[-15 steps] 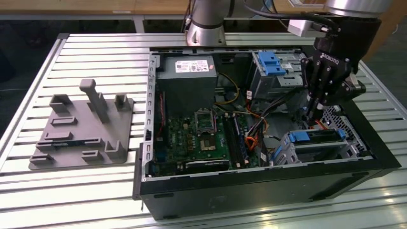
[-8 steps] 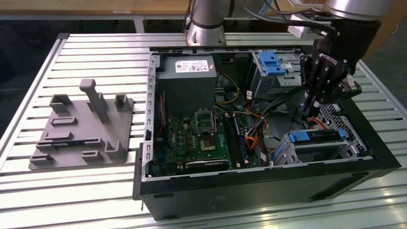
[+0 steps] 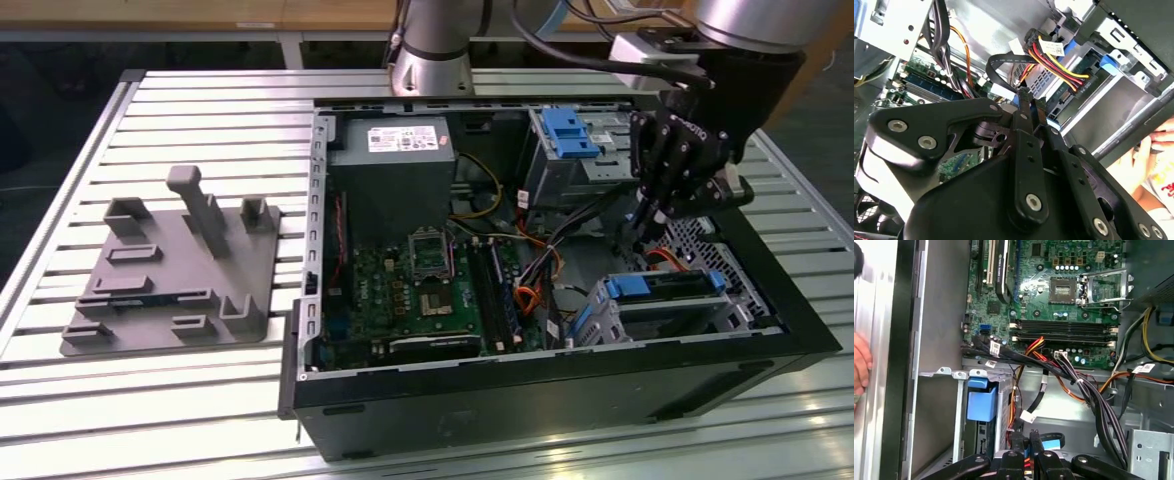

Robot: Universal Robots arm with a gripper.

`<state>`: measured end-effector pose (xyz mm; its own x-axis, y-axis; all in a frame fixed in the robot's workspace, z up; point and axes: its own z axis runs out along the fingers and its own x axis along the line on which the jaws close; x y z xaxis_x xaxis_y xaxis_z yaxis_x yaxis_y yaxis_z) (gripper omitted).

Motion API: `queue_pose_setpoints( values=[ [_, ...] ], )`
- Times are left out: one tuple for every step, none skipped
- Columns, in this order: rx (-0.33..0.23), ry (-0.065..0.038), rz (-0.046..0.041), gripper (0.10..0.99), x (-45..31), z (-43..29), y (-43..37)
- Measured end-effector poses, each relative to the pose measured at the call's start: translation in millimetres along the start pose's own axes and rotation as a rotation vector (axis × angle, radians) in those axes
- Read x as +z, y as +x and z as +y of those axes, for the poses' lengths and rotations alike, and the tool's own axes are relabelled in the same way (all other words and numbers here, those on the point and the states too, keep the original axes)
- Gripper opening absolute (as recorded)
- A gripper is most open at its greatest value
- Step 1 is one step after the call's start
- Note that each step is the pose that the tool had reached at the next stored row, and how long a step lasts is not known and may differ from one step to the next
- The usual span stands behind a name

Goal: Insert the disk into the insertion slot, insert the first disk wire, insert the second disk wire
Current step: 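Insert the second disk wire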

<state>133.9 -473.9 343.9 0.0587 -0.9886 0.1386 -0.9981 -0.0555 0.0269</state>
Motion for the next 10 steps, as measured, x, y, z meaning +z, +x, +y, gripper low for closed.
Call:
queue_pose_setpoints(
  values=[
    [0.000,0.000,-0.0022,0.192,0.0,0.0,0.4],
    [0.000,0.000,-0.0037,0.192,0.1,0.0,0.9],
    [0.000,0.000,-0.0050,0.192,0.1,0.0,1.2],
    [0.000,0.000,-0.0056,0.192,0.1,0.0,1.3],
    [0.000,0.000,-0.0062,0.192,0.2,0.0,1.5],
    [0.000,0.000,-0.0067,0.192,0.2,0.0,1.6],
    [0.000,0.000,-0.0070,0.192,0.2,0.0,1.7],
    [0.000,0.000,-0.0071,0.208,0.3,0.0,1.6],
    [0.000,0.000,-0.0071,0.208,0.3,0.0,1.7],
    [0.000,0.000,-0.0069,0.208,0.2,0.0,1.8]
  ],
)
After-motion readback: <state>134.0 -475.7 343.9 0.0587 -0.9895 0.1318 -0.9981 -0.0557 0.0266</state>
